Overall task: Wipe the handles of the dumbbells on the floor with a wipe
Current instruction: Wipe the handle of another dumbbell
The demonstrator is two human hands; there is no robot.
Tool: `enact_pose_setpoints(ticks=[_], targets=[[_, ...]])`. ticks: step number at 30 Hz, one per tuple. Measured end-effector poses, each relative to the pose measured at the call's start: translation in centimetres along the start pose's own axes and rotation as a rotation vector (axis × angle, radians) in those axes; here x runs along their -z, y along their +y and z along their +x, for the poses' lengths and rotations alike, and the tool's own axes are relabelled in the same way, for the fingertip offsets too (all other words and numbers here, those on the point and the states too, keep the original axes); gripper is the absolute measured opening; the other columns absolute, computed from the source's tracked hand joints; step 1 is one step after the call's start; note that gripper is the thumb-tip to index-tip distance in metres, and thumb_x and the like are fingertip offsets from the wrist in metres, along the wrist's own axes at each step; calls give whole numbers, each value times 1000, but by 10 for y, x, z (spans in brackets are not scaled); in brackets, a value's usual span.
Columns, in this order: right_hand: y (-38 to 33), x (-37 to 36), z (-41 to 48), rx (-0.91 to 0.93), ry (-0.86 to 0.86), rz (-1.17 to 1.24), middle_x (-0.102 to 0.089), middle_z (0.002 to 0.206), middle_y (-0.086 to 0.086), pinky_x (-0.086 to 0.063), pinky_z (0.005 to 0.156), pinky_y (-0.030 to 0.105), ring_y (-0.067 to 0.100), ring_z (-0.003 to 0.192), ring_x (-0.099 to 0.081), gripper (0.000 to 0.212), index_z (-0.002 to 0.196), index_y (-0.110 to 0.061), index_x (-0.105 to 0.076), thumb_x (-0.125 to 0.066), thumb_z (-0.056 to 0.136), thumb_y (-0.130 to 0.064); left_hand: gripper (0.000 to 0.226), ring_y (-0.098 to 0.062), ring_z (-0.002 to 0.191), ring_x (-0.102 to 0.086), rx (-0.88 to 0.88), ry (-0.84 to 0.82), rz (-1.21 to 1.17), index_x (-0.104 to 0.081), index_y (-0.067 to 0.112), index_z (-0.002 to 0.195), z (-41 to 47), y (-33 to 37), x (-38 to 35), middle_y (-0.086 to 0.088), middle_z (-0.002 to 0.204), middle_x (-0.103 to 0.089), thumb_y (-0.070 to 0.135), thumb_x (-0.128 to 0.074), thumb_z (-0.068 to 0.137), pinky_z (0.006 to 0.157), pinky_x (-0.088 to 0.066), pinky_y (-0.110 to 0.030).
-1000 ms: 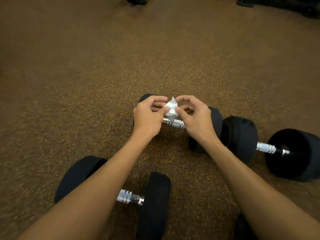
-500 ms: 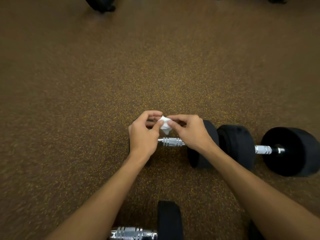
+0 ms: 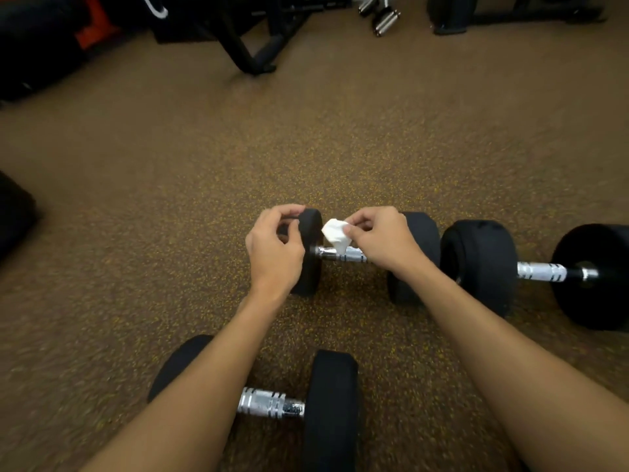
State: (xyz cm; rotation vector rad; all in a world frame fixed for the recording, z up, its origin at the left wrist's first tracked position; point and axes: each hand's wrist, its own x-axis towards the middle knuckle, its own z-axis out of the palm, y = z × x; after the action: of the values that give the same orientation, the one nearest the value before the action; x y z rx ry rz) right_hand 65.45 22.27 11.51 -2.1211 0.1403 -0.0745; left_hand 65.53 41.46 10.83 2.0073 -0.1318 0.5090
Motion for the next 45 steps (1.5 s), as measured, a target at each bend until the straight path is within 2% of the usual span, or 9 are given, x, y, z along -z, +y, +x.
enact_pose_setpoints(ticks=[3,7,11,15,19,23,27,38,45], targets=[[-3,-3,-4,-12,0,25,-76,83,-5,-56,99,44,20,101,-69,16,91,-35,-69,-74,98,-21,25,-7,110,-63,-69,-23,132,-74,25,114,1,4,6,13,113,-68,8,-63,100,100,-54,-40],[-3,-15,1,3,34,-7,-75,82,-2,-53,69,23,14,85,-71,20,92,-33,-64,-74,98,-16,27,-7,130,-50,-117,-151,283,-71,32,123,16,-10,0,16,131,-63,18,-58,104,116,-35,-35],[9,-37,4,4,74,-44,-72,75,-4,-50,78,26,7,77,-66,17,92,-30,-70,-71,99,-14,35,-11,145,-41,-118,-291,359,-65,32,140,24,-37,-10,12,149,-57,35,-51,108,122,-31,-47],[26,-55,5,33,124,-40,-71,73,-7,-45,75,16,3,70,-64,20,95,-29,-73,-64,101,-13,42,-11,145,-41,-155,-260,312,-64,32,141,15,-59,-15,14,150,-54,46,-44,107,119,-35,-44],[42,-76,15,101,185,-124,-77,99,-8,-52,96,36,11,97,-63,19,108,-23,-81,-64,102,-17,28,-14,121,-50,-162,-168,355,-69,33,124,25,-60,-25,12,124,-60,39,-50,105,103,-43,-43],[51,-83,15,300,209,-412,-71,104,-5,-40,85,41,19,99,-49,22,117,-28,-79,-64,102,-32,22,-16,113,-51,-169,-63,313,-70,32,117,23,-65,-34,11,117,-59,33,-52,105,98,-44,-43],[66,-87,21,338,278,-433,-60,100,-7,-26,81,34,20,98,-46,14,103,-31,-83,-73,96,-38,24,-18,113,-55,-230,-12,303,-73,26,117,20,-72,-36,9,120,-63,27,-52,105,97,-45,-40],[67,-87,17,398,117,-455,-70,106,-6,-34,103,42,20,105,-59,20,112,-22,-74,-72,95,-33,25,-18,111,-55,-221,3,334,-72,24,117,17,-66,-38,7,120,-64,24,-50,105,96,-46,-41],[61,-85,24,351,22,-274,-71,111,6,-48,96,39,25,105,-60,24,114,-10,-73,-77,91,-13,25,-22,108,-56,-224,-2,364,-70,24,117,17,-66,-38,5,118,-63,25,-48,104,93,-46,-44]])
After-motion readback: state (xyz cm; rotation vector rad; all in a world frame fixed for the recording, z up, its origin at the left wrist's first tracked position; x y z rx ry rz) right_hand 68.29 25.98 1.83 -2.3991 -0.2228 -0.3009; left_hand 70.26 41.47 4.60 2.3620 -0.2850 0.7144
